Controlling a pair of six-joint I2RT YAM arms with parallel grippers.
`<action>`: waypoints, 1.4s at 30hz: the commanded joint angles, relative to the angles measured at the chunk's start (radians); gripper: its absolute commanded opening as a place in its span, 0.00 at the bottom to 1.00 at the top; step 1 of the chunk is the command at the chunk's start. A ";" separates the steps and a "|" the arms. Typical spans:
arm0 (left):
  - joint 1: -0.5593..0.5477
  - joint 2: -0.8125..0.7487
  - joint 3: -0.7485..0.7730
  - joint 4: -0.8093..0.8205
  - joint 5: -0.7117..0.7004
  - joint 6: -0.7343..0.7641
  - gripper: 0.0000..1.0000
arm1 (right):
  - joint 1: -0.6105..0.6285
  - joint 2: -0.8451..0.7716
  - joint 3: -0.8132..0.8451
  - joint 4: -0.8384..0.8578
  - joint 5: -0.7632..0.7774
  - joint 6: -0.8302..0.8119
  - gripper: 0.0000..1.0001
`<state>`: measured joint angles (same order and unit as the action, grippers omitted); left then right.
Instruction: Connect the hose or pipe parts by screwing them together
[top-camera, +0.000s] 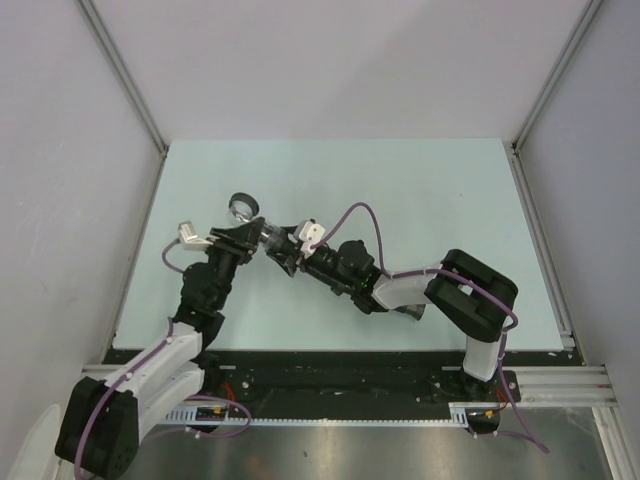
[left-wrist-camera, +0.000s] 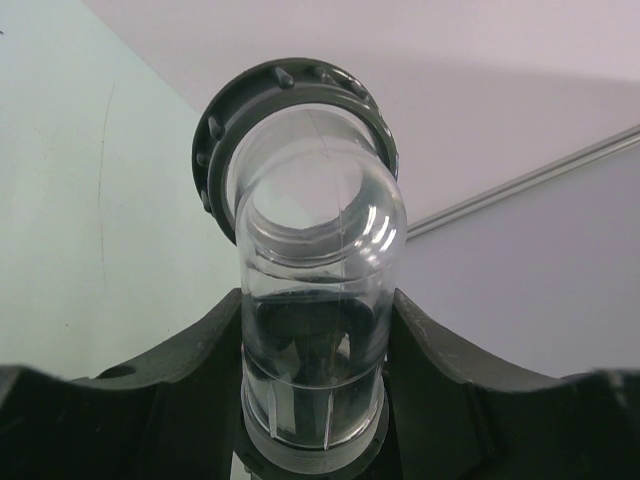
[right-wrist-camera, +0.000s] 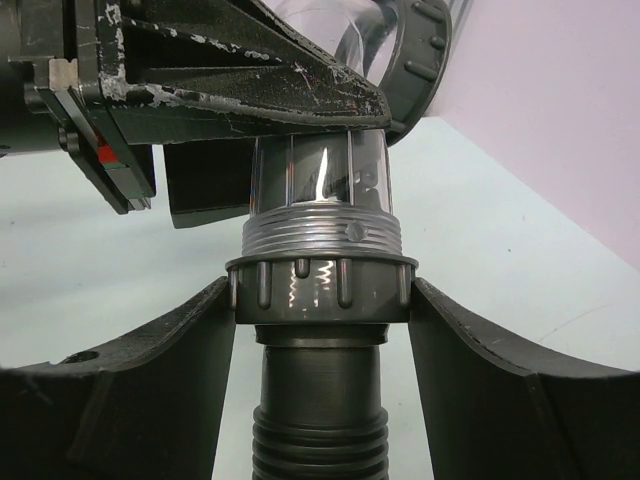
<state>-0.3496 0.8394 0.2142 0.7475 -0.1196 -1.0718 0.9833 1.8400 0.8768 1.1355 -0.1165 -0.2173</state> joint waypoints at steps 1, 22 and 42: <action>-0.032 -0.002 -0.009 0.072 0.041 0.024 0.00 | 0.009 -0.015 0.051 0.081 -0.003 0.013 0.20; -0.040 -0.010 -0.035 0.079 0.159 0.024 0.01 | -0.008 -0.061 0.050 0.003 -0.041 -0.027 0.16; -0.090 -0.014 -0.055 0.173 0.123 0.073 0.00 | -0.063 -0.071 0.051 0.041 -0.210 0.193 0.11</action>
<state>-0.3733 0.8066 0.1532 0.8520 -0.0555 -1.0157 0.8902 1.7901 0.8776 1.0534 -0.4030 -0.0719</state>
